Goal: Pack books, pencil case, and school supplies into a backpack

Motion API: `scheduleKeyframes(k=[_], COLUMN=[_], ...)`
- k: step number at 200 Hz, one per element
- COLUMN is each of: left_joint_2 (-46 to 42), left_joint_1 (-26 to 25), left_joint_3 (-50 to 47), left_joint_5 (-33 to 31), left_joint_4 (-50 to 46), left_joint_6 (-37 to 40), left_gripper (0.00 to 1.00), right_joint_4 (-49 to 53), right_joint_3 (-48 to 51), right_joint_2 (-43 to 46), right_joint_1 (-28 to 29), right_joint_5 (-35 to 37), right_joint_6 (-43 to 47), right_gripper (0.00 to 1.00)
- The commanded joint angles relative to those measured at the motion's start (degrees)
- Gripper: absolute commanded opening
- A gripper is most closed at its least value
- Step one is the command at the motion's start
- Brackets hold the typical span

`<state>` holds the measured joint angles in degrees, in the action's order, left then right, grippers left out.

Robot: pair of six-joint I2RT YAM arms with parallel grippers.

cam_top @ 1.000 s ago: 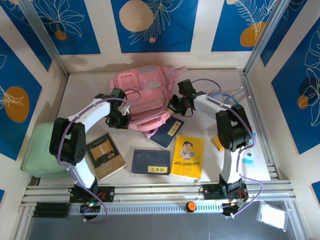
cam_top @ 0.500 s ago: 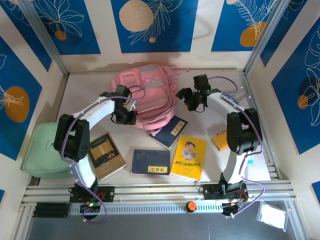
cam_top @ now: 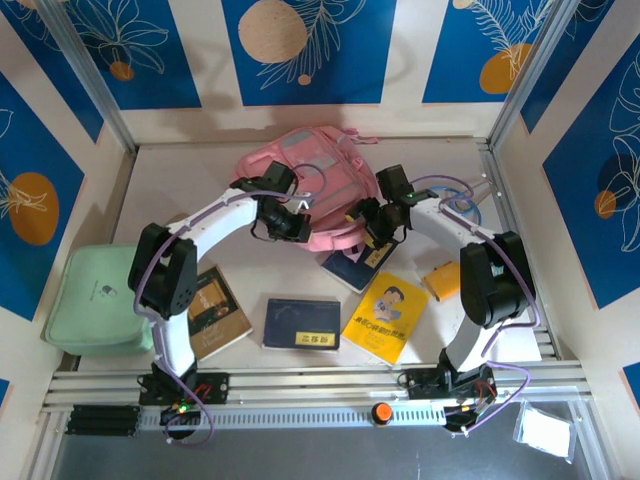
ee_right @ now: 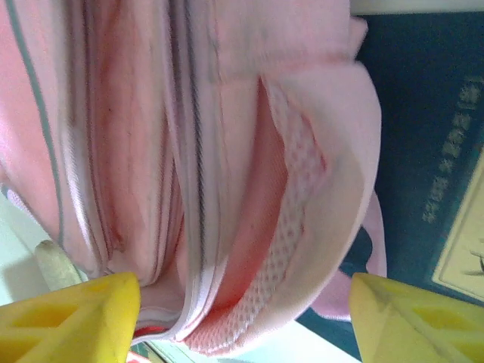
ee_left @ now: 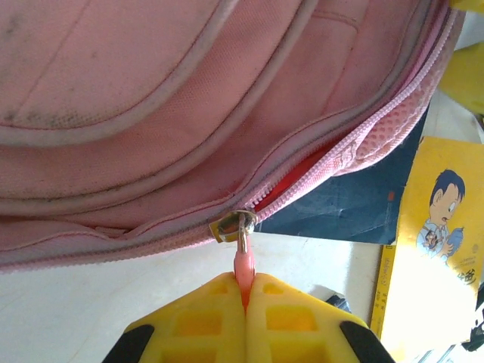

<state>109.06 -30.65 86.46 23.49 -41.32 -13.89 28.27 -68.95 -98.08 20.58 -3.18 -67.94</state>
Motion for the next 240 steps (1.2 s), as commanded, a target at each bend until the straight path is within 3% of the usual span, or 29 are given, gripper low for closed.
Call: scheduleKeyframes(k=[1,24,108,140,180,207,240], left_joint_2=[0.8,1.2,1.9,2.2,2.7,1.8,1.0], left_joint_1=[-0.5,-0.6,-0.6,-0.6,0.1,3.3,9.9], left_joint_3=[0.7,-0.3,-3.0,-2.3,0.2,-1.0,-2.5], left_joint_5=[3.0,3.2,3.5,1.3,-8.9,-14.6,-14.4], left_joint_4=[1.9,2.0,1.4,-1.8,-11.9,-13.2,-9.8], left_joint_6=[-0.8,-0.7,0.0,2.3,9.2,9.8,8.4], left_gripper=[0.00,0.00,0.00,0.00,0.00,0.00,0.00], right_joint_4=[3.1,1.2,6.7,5.8,5.7,4.7,2.9], right_joint_3=[0.8,-0.4,-5.1,-5.3,-5.9,-5.5,-5.2], right_joint_2=[1.0,-1.8,-8.9,-9.2,-8.6,-7.2,-5.4], right_joint_1=[1.2,1.8,3.2,3.3,3.4,3.5,4.0], right_joint_5=[1.6,-1.4,0.6,0.9,2.8,4.0,5.4], right_joint_6=[-2.9,-3.9,-8.8,-8.3,-6.1,-5.1,-3.7], right_gripper=[0.76,0.77,0.68,0.47,0.24,0.19,0.17])
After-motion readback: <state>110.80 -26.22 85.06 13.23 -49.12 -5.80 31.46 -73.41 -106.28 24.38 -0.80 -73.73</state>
